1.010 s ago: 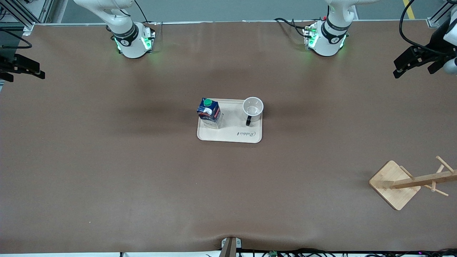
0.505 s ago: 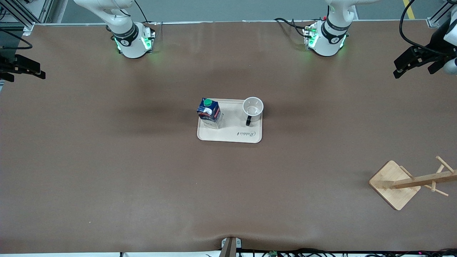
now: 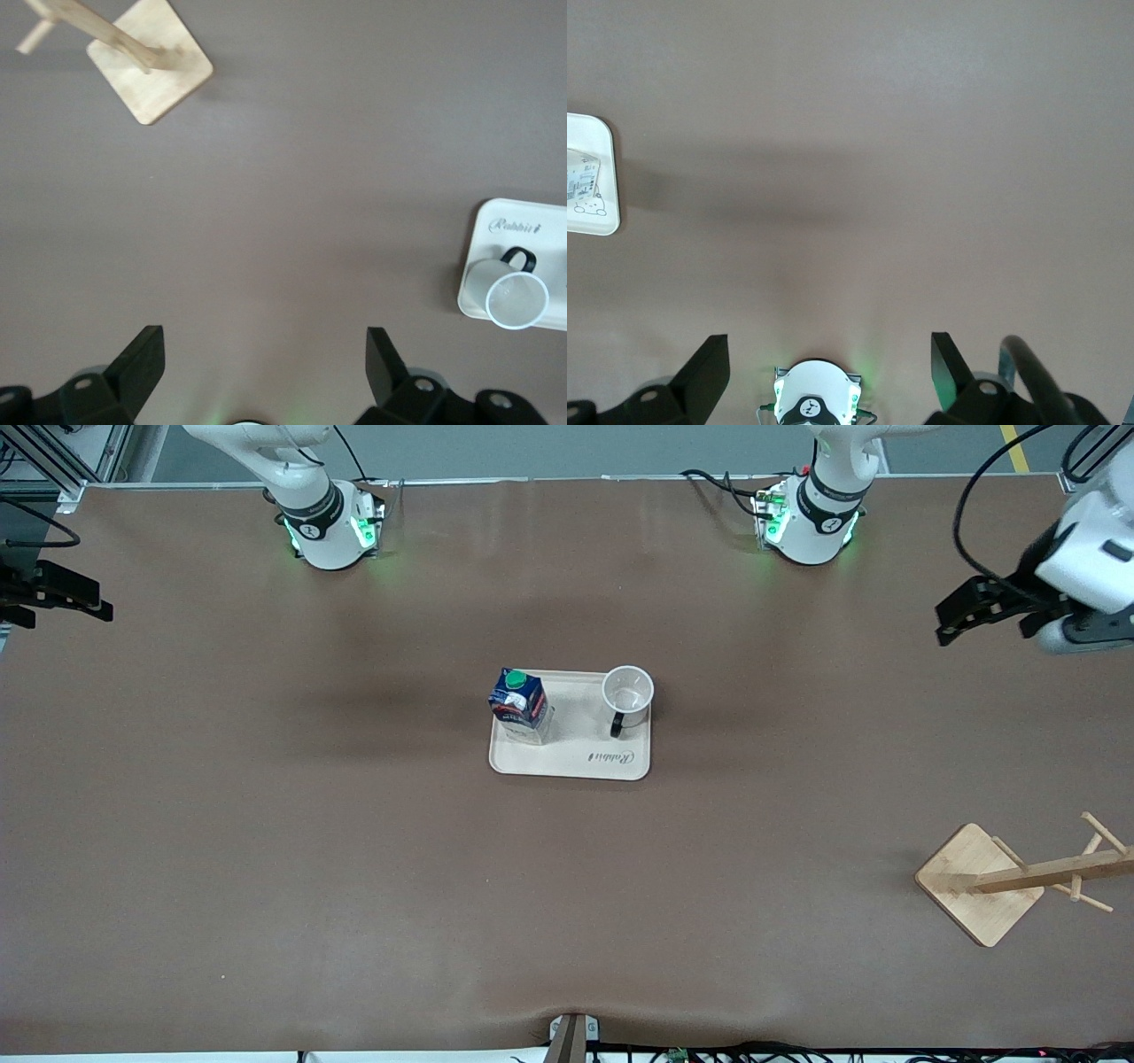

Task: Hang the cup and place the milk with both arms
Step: 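Reach the left gripper down into the white mug's rim, then grip the mug rim with the left gripper and lift it, then carry the mug toward the wooden stand while the right gripper grasps the milk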

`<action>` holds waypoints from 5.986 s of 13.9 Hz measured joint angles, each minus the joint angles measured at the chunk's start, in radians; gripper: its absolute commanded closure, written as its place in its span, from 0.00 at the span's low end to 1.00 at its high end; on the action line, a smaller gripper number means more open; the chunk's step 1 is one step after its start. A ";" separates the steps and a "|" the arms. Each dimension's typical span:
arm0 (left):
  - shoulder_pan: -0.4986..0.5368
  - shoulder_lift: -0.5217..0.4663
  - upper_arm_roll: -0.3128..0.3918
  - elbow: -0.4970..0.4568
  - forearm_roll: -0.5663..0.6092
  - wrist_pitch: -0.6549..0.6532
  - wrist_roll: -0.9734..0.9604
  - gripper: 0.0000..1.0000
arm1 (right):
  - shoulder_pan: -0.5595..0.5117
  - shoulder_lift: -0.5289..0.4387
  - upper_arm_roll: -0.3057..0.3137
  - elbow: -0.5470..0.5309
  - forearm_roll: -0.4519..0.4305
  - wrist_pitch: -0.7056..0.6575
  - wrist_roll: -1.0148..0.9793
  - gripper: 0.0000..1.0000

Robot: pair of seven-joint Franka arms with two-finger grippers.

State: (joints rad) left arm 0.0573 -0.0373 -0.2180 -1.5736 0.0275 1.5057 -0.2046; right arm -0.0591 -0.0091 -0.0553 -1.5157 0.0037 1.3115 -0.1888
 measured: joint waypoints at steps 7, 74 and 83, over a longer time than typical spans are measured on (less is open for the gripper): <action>-0.005 0.021 -0.216 -0.088 0.000 0.086 -0.160 0.00 | 0.001 0.003 0.001 0.000 0.002 -0.002 0.000 0.00; 0.372 0.423 -0.414 0.037 0.218 0.291 0.218 1.00 | 0.052 0.206 0.000 -0.131 0.109 0.145 0.080 0.00; 0.579 0.385 -0.415 0.111 0.218 0.258 0.624 1.00 | 0.421 0.149 0.010 -0.294 0.216 0.475 0.687 0.00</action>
State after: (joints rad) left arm 0.6367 0.3481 -0.6327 -1.4625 0.2452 1.7633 0.4197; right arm 0.3619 0.1400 -0.0448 -1.8095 0.2192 1.7868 0.4978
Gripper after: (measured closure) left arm 0.938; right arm 0.000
